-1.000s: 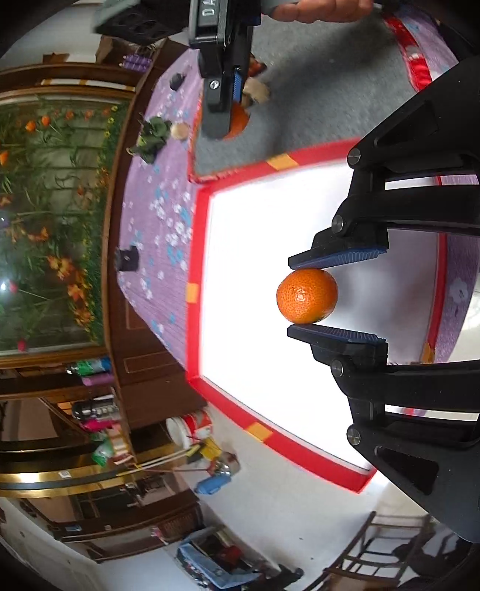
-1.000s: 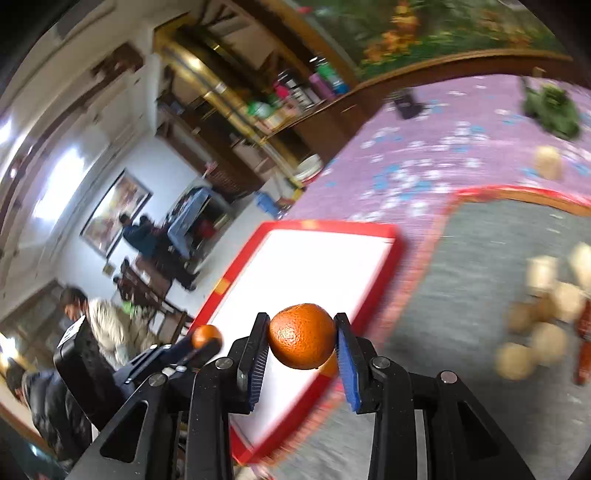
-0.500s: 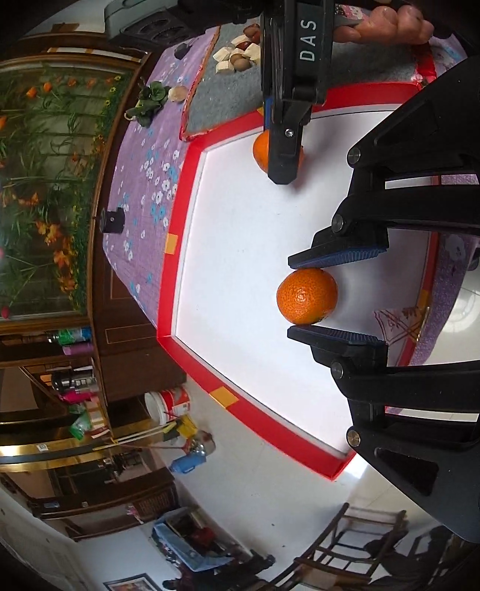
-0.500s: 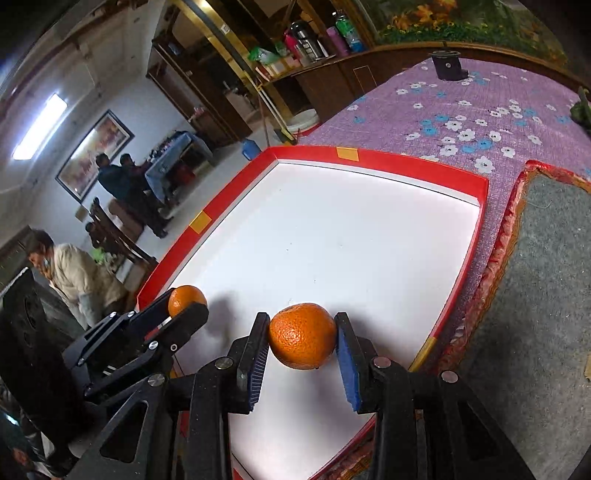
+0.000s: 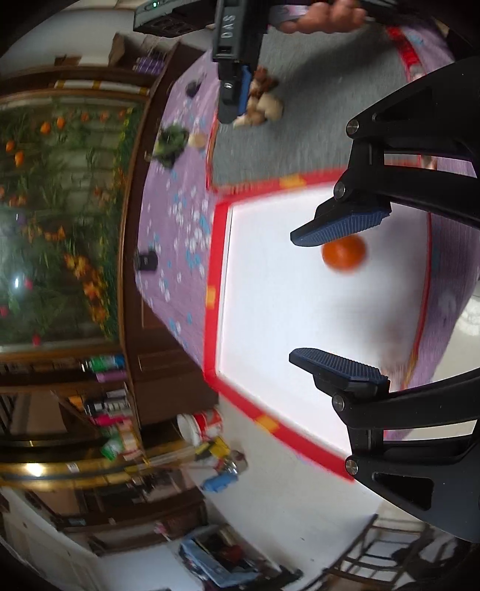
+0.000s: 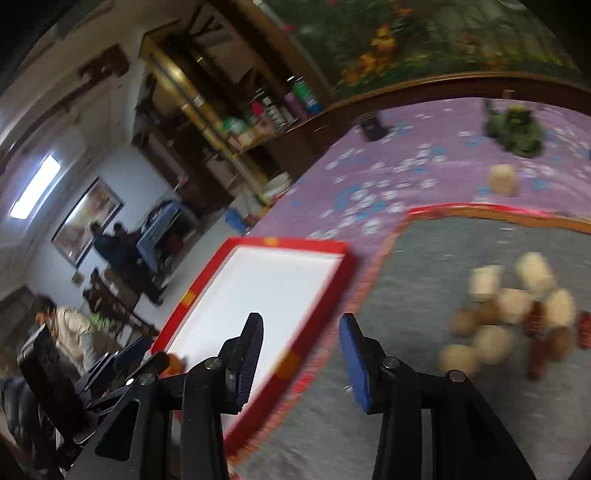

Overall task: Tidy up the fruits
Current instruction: 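Open the left tool over the tray while the right tool releases its orange, then grasp a beige cake piece with the left tool while the right tool grasps a beige cube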

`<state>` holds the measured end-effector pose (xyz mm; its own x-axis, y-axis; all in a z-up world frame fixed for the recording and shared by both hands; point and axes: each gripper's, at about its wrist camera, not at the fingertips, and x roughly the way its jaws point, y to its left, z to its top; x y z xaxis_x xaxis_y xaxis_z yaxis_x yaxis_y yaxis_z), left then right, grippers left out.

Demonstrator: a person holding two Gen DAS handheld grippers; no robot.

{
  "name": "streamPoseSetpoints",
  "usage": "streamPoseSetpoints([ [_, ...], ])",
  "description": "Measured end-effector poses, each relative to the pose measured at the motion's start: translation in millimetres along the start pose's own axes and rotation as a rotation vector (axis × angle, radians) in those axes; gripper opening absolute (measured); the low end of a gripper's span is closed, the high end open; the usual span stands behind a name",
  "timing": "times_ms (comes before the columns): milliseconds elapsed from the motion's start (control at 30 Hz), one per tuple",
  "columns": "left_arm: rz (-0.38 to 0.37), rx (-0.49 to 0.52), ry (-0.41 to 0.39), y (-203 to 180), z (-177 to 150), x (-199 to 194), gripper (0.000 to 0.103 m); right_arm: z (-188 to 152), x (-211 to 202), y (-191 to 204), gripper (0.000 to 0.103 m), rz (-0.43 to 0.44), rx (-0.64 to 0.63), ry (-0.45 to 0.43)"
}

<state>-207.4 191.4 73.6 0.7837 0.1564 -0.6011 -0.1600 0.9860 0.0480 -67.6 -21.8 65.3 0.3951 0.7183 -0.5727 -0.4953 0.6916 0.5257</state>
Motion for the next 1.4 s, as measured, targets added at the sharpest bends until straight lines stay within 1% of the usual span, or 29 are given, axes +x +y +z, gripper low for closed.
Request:
streamPoseSetpoints([
  [67,-0.042,0.036,0.002,-18.6,2.2,1.1,0.058,-0.8,-32.2,-35.2,0.041,-0.034,0.067,-0.047],
  [200,-0.133,0.13,0.032,-68.9,5.3,9.8,0.058,-4.9,-87.6,-97.7,0.042,-0.082,0.199,-0.104],
  [300,-0.196,0.173,0.062,-101.7,6.2,17.2,0.058,-11.1,-112.5,-133.5,0.042,-0.072,0.294,-0.102],
  [367,-0.231,0.2,0.086,-119.6,7.4,22.9,0.058,-14.9,-117.1,-145.0,0.042,-0.087,0.331,-0.086],
  [433,-0.244,0.213,0.111,-132.7,7.5,26.6,0.058,-15.7,-115.5,-152.5,0.042,-0.11,0.339,-0.067],
  [533,-0.266,0.219,0.136,-142.2,6.4,29.4,0.058,-12.9,-110.9,-163.3,0.042,-0.141,0.352,-0.043],
  [667,-0.255,0.219,0.164,-144.7,7.3,35.3,0.058,-11.2,-83.3,-159.1,0.042,-0.149,0.344,0.011],
  [733,-0.263,0.211,0.177,-142.6,8.7,36.9,0.058,-8.3,-73.8,-157.0,0.042,-0.16,0.341,0.031],
  [867,-0.267,0.193,0.172,-138.2,27.1,41.2,0.058,7.2,-73.5,-152.5,0.042,-0.125,0.339,0.001],
  [900,-0.27,0.188,0.163,-138.7,34.8,43.1,0.058,15.3,-76.2,-150.6,0.042,-0.131,0.331,-0.014],
  [967,-0.251,0.182,0.146,-142.0,49.9,50.1,0.058,30.0,-77.7,-145.5,0.042,-0.138,0.307,-0.038],
  [1000,-0.241,0.186,0.144,-145.7,56.1,54.9,0.058,37.8,-74.0,-143.2,0.042,-0.145,0.291,-0.032],
  [1067,-0.239,0.21,0.161,-155.9,64.0,66.8,0.058,48.8,-58.4,-141.3,0.042,-0.168,0.266,0.016],
  [1133,-0.219,0.226,0.185,-164.1,65.8,76.6,0.058,54.6,-38.8,-143.2,0.042,-0.188,0.264,0.071],
  [1233,-0.215,0.243,0.203,-169.5,64.5,83.7,0.058,56.6,-11.1,-144.5,0.042,-0.261,0.226,0.156],
  [1267,-0.215,0.247,0.21,-170.7,64.9,86.3,0.058,55.2,-3.5,-145.1,0.04,-0.285,0.215,0.183],
  [1300,-0.217,0.25,0.216,-172.0,65.8,88.6,0.058,53.7,1.3,-146.3,0.038,-0.297,0.204,0.191],
  [1333,-0.222,0.253,0.225,-174.2,67.1,91.6,0.058,53.5,1.9,-146.4,0.032,-0.306,0.186,0.182],
  [1367,-0.223,0.255,0.232,-177.5,68.8,95.0,0.058,53.3,0.7,-147.0,0.03,-0.301,0.177,0.183],
  [1400,-0.226,0.256,0.239,-180.6,70.7,98.2,0.058,53.6,-1.9,-150.6,0.029,-0.274,0.189,0.183],
])
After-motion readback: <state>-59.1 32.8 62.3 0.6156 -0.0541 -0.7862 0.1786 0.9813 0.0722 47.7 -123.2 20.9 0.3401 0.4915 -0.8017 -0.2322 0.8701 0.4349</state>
